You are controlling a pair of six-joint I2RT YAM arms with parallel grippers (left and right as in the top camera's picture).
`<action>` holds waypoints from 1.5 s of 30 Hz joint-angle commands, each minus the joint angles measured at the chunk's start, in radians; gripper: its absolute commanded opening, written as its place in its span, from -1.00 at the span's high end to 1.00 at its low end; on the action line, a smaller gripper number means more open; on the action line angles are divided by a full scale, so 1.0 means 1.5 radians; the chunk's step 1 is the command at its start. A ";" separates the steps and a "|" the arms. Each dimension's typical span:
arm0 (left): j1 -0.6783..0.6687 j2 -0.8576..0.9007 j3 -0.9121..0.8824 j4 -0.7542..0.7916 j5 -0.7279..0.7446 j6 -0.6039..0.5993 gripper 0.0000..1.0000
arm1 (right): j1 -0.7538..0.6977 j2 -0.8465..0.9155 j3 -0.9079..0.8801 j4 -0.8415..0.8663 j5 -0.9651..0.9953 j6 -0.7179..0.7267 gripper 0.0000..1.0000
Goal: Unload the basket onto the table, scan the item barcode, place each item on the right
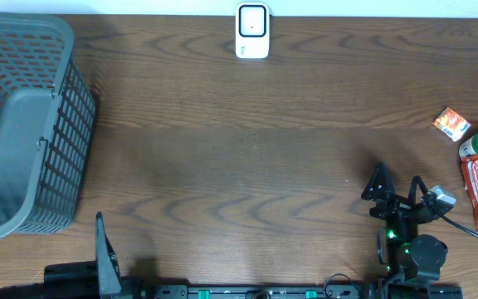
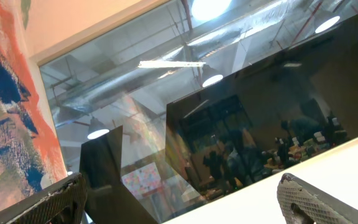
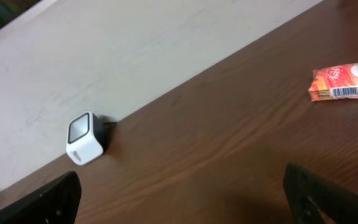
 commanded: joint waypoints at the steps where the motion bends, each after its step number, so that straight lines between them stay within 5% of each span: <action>1: 0.003 -0.014 -0.001 0.003 0.010 -0.009 -0.96 | 0.011 -0.007 -0.001 -0.003 0.004 0.006 -0.98; 16: -0.002 -0.015 -0.001 0.003 0.006 -0.009 -0.96 | 0.009 -0.007 -0.001 0.003 0.058 -0.003 -0.98; 21: -0.002 -0.015 -0.001 0.003 0.006 -0.008 -0.96 | 0.010 -0.006 -0.001 0.001 0.033 -0.264 -0.99; 24: -0.002 -0.015 -0.001 0.003 0.006 -0.008 -0.96 | 0.010 -0.006 -0.001 -0.001 0.031 -0.314 -0.98; 33: -0.002 -0.013 -0.001 -0.012 0.006 -0.009 -0.96 | 0.009 -0.006 -0.001 -0.001 0.031 -0.323 -0.98; 41: -0.002 -0.011 -0.001 -0.123 0.046 -0.009 -0.96 | 0.009 -0.006 -0.001 -0.001 0.031 -0.323 -0.98; 45: -0.002 -0.011 -0.001 -0.191 -0.110 -0.011 -0.96 | 0.009 -0.006 -0.001 -0.001 0.031 -0.323 -0.98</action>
